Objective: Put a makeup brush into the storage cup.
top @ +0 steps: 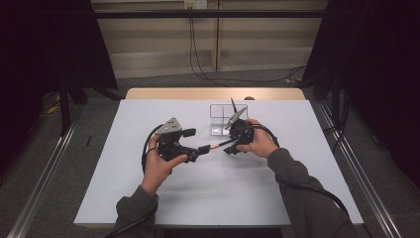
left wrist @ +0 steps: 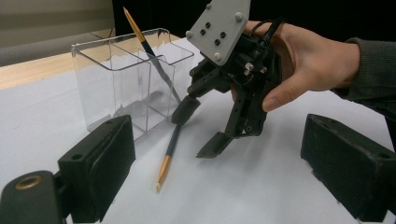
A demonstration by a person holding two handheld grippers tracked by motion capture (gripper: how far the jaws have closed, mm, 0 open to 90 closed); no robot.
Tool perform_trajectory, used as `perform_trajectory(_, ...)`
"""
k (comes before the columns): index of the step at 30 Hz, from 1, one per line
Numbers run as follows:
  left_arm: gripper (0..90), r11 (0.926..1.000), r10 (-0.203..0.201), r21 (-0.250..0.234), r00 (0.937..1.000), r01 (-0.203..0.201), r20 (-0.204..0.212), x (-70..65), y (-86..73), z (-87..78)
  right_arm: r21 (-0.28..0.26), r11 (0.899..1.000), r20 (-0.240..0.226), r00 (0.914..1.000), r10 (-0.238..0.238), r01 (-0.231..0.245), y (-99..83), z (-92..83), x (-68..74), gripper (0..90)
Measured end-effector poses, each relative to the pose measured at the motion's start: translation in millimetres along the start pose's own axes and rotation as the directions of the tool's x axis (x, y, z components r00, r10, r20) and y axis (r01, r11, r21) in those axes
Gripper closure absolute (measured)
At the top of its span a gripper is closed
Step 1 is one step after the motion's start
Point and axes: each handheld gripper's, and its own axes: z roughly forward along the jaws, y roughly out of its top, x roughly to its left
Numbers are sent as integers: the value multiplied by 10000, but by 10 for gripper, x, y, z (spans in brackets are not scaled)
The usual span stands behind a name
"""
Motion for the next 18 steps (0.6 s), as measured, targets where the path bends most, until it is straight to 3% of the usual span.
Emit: perform_trajectory(18, 99, 10000, 19, -30, 10000, -19, 40, 10, 16, 16, 226, 9997, 128, 9999, -39, 36, 14, 23, 23, 373)
